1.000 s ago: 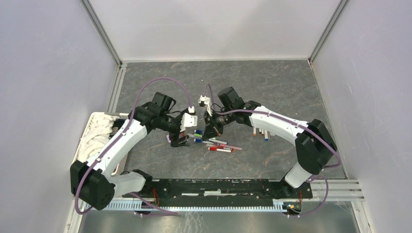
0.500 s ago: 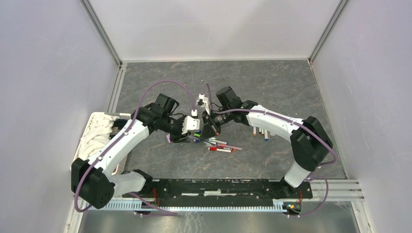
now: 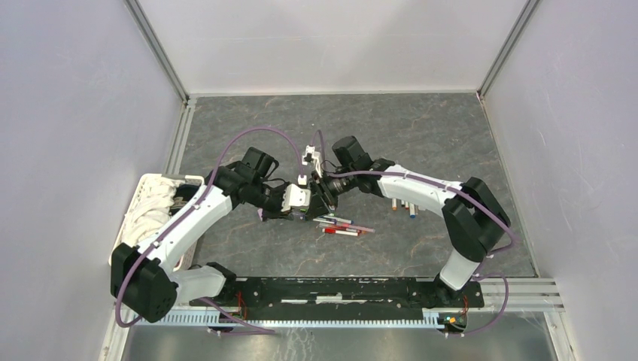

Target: Open the pen caps

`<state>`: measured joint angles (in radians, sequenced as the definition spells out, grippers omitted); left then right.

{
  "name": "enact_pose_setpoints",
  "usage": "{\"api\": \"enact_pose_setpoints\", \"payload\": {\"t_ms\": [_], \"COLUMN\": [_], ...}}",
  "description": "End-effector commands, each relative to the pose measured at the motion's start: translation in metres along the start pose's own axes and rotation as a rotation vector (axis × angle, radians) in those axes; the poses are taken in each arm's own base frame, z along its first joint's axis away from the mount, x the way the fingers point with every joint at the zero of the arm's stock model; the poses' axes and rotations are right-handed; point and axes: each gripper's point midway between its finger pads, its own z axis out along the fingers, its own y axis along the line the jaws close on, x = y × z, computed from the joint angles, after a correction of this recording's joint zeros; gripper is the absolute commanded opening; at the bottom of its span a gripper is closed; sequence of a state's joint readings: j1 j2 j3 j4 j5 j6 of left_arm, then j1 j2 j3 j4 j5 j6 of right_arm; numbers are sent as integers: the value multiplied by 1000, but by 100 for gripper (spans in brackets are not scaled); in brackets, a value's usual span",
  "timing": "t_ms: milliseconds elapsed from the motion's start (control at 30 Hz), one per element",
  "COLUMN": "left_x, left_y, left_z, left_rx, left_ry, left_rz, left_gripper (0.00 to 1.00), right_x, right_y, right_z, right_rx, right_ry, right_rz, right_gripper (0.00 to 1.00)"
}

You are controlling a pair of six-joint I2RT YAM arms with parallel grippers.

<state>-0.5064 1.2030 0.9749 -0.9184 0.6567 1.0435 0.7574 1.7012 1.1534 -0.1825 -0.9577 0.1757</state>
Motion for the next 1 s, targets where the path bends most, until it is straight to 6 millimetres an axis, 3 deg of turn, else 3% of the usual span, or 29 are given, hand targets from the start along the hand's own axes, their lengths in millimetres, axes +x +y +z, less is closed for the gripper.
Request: {"api": "enact_pose_setpoints", "payload": {"t_ms": [0,100,167,233,267,400,567,733,867,967], "left_x": [-12,-15,-17,-16,-13,0,15,34,34,38], "left_y": [4,4,3,4,7,22,49,67,75,90], "left_z": [-3,-4,-4,-3,-2,-3,-29,-48,-38,-22], "left_rx": [-6,-4,-2,-5,-11,-56,-112,-142,-176,-229], "left_ry": [-33,-45,-54,-51,-39,25,71,98,54,4], "left_rz": [31,27,27,33,32,39,55,11,-10,-81], "left_gripper": [2,2,2,2,2,2,2,2,2,2], "right_x": [-3,-4,-8,-14,-16,-6,37,59,58,48], "right_y": [8,7,9,8,4,-13,-35,-37,-46,-77], "right_z": [15,20,22,20,18,0,-28,-43,-54,-79], "right_rx": [-77,-97,-115,-109,-90,-15,107,143,204,380], "right_ry": [-20,-20,-35,-59,-67,-76,-20,-16,-25,-96], "right_rz": [-6,7,-2,-3,2,28,87,103,106,146], "right_gripper": [45,42,36,5,0,0,0,0,0,0]}}
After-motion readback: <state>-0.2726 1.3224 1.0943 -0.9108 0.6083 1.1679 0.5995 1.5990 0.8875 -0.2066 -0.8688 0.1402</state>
